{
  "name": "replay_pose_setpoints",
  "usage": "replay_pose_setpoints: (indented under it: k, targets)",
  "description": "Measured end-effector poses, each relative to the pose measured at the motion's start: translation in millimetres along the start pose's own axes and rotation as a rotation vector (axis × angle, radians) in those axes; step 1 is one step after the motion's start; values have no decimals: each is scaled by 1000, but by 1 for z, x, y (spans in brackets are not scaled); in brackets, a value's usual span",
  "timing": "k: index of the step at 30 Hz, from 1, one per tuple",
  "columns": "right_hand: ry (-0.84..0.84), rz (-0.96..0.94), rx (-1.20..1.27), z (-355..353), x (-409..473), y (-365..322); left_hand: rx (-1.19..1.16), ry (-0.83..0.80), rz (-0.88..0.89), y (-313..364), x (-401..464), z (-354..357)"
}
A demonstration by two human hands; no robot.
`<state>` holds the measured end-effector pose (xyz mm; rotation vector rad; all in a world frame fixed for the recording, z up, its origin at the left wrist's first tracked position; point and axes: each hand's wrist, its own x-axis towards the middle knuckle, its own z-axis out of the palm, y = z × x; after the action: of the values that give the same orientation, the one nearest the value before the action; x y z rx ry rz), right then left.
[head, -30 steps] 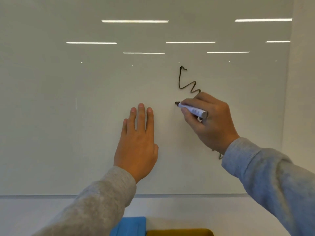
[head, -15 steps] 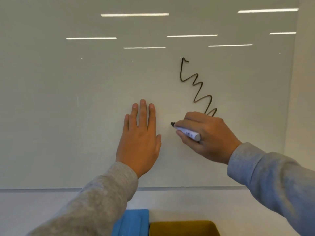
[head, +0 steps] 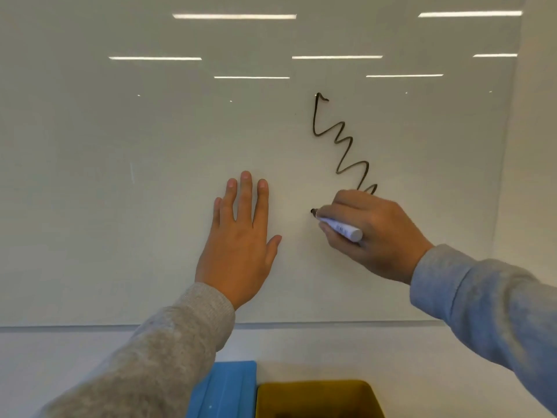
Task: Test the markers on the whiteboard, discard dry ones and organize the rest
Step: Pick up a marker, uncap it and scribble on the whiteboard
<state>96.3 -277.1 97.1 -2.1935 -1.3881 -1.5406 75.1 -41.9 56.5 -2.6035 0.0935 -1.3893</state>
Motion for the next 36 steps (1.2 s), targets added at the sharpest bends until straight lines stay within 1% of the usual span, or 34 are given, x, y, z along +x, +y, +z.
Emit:
replay_pose_setpoints:
  k: [2,3,4,7,8,9,10,12,13,14,15,17,18,19,21,23,24,25,26,29,30,31,32,35,36]
  targets:
    - [-170,-121,-15,2,-14,-4,-3,-7,7,-1,-2,1]
    - [-190,-147,-29,-1,-15,0,4,-9,13,-2,-3,1]
    - [-161,-136,-37,-5,-13,5,17,-13,22,-3,-4,1]
    - [30,32,-10,-16,-4,18,41,-14,39,-4,-6,2]
    - [45,53,-12,-15,-5,17,42,-14,40,-4,-7,2]
    - [26,46,-17,-12,-7,14,42,-13,40,-3,-8,3]
    - [-28,15,-21,-9,-11,8,37,-12,38,-2,-8,3]
    - [-181,-101,-32,-2,-21,-4,34,-6,35,-2,-9,3]
    - [-232,-145,-39,-2,-24,-5,42,-8,36,-3,-9,3]
    - [-235,-149,-35,-4,-22,-3,55,-14,40,-3,-8,3]
    - [-186,-115,-19,-7,-16,1,68,-18,47,-4,-8,3]
    - [-19,37,35,-16,-4,13,72,-22,53,-5,-9,3]
    - [39,99,59,-19,-2,19,60,-20,52,-5,-9,3]
    - [60,128,75,-20,-3,21,49,-19,54,-5,-10,3]
    - [-5,87,70,-16,-13,14,50,-25,59,-6,-10,4]
    - [-194,-58,24,-6,-33,-2,59,-31,59,-6,-10,4]
    - [-263,-112,1,-3,-42,-6,63,-31,60,-6,-10,4]
    - [-285,-116,-2,-2,-44,-5,71,-31,61,-6,-10,3]
    - [-254,-81,10,-3,-40,-3,78,-30,62,-6,-9,2]
    - [-33,80,41,-12,-24,10,93,-41,74,-5,-10,2]
    - [13,118,45,-13,-22,12,92,-44,75,-6,-11,2]
    - [21,129,38,-12,-24,11,87,-42,74,-6,-11,2]
    - [-13,111,23,-10,-27,7,85,-37,72,-6,-12,3]
    - [-212,-26,-29,1,-47,-7,88,-28,71,-6,-12,2]
    - [-246,-37,-39,4,-50,-8,88,-27,72,-6,-12,2]
